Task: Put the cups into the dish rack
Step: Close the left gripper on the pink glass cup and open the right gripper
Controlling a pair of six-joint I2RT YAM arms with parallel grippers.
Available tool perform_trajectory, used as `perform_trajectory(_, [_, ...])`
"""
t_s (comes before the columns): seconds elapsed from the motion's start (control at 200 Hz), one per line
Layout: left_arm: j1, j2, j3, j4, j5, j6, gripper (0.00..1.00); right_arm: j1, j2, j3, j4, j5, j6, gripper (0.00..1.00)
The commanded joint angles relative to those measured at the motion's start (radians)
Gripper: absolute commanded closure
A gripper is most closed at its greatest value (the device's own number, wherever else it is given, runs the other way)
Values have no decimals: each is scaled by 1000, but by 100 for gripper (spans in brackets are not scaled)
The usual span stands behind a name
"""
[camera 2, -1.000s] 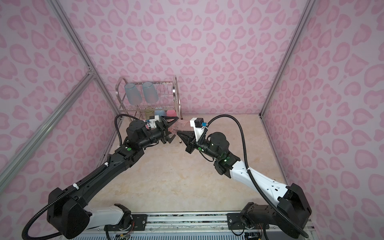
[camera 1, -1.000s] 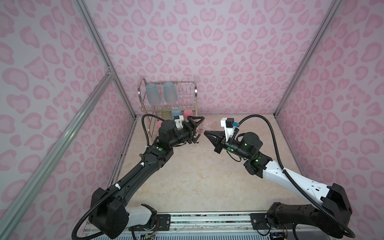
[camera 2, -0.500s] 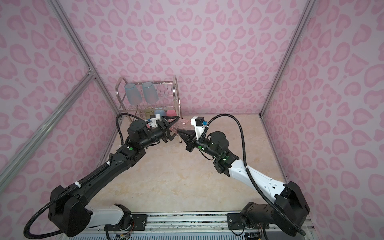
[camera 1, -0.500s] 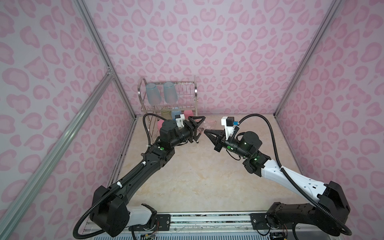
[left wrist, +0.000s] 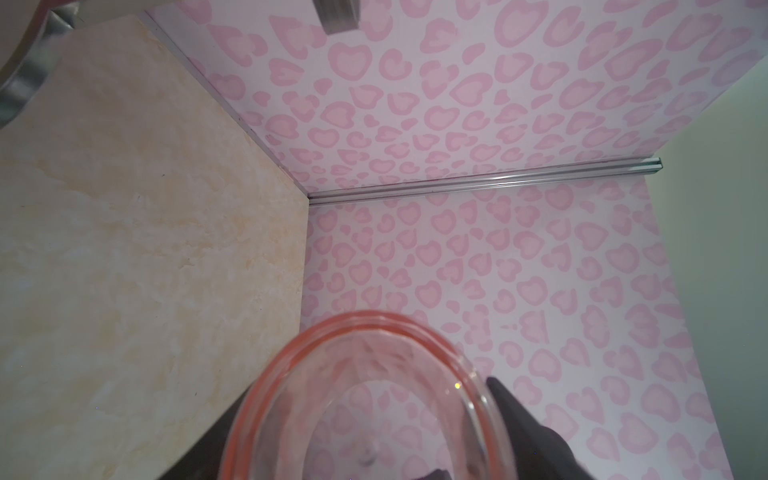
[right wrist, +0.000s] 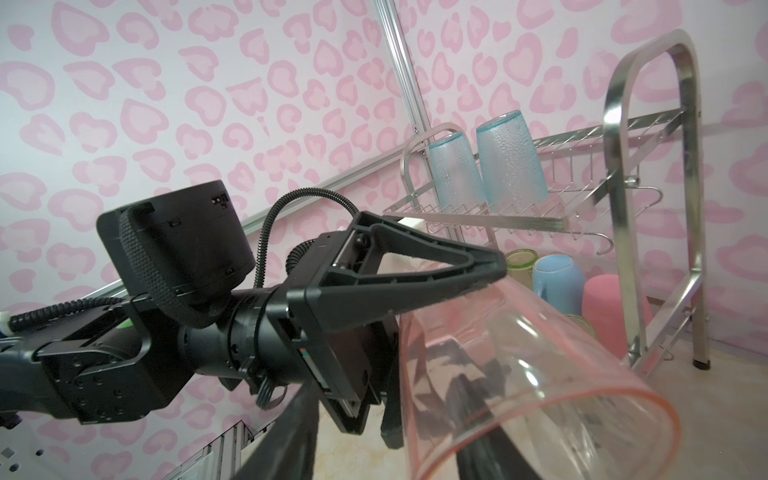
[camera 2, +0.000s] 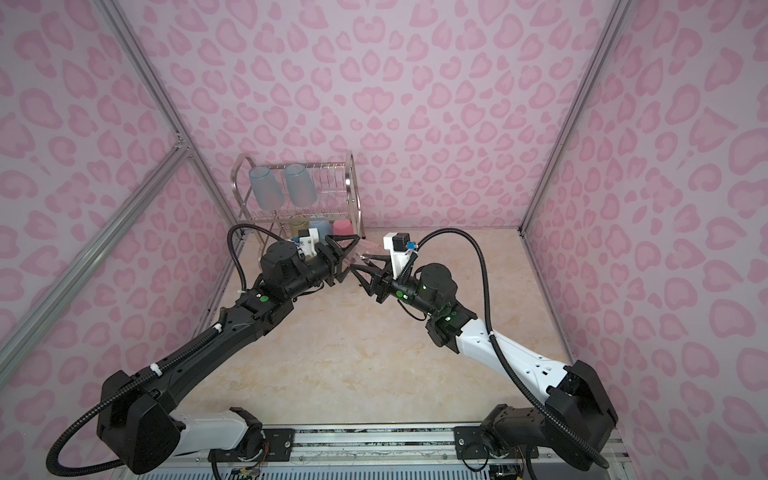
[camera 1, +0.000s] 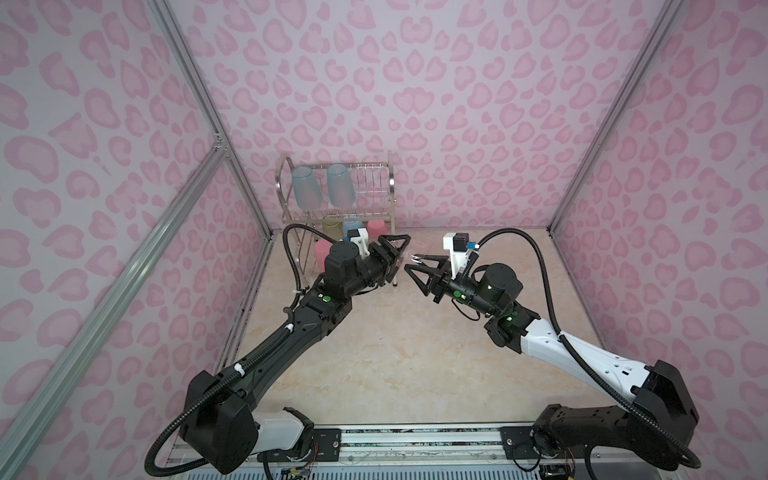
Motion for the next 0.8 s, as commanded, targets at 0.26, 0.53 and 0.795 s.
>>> perform_trajectory(0.26, [-5,-53,85,-154,-205,307,37,-44,-121,-81,-37,78,-59,41])
perform_trajectory(0.53, [-4,-70,306,-324,-380,635,38,-79,-172,-109,-87,82,-87,41])
perform_trajectory(0.795, [4,21,526,-426,-532,899,38,-79,-202,-112,-124,90,-165,42])
